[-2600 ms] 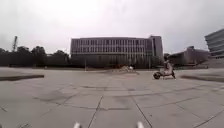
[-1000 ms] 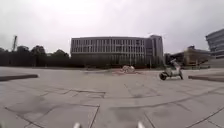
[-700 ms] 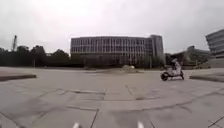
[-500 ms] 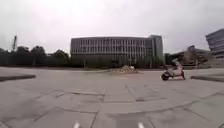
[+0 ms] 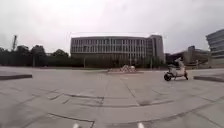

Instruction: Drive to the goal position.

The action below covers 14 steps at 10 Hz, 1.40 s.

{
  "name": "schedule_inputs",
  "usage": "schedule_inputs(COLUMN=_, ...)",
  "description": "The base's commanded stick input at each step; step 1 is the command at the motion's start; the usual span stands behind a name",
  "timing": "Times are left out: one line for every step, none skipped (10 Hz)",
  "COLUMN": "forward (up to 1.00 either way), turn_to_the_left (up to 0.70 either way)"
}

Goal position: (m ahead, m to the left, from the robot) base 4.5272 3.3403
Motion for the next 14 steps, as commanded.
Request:
schedule_inputs(forward=0.50, turn_to_the_left=0.00)
schedule_inputs(forward=0.50, turn_to_the_left=0.00)
schedule_inputs(forward=0.50, turn_to_the_left=0.00)
schedule_inputs(forward=0.50, turn_to_the_left=0.00)
schedule_inputs(forward=0.50, turn_to_the_left=0.00)
schedule_inputs(forward=0.50, turn_to_the_left=0.00)
schedule_inputs(forward=0.50, turn_to_the_left=0.00)
schedule_inputs(forward=0.50, turn_to_the_left=0.00)
schedule_inputs(forward=0.50, turn_to_the_left=0.00)
schedule_inputs(forward=0.50, turn_to_the_left=0.00)
schedule_inputs(forward=0.50, turn_to_the_left=0.00)
schedule_inputs(forward=0.50, turn_to_the_left=0.00)
schedule_inputs(forward=0.50, turn_to_the_left=0.03)
schedule_inputs(forward=0.50, turn_to_the_left=0.12)
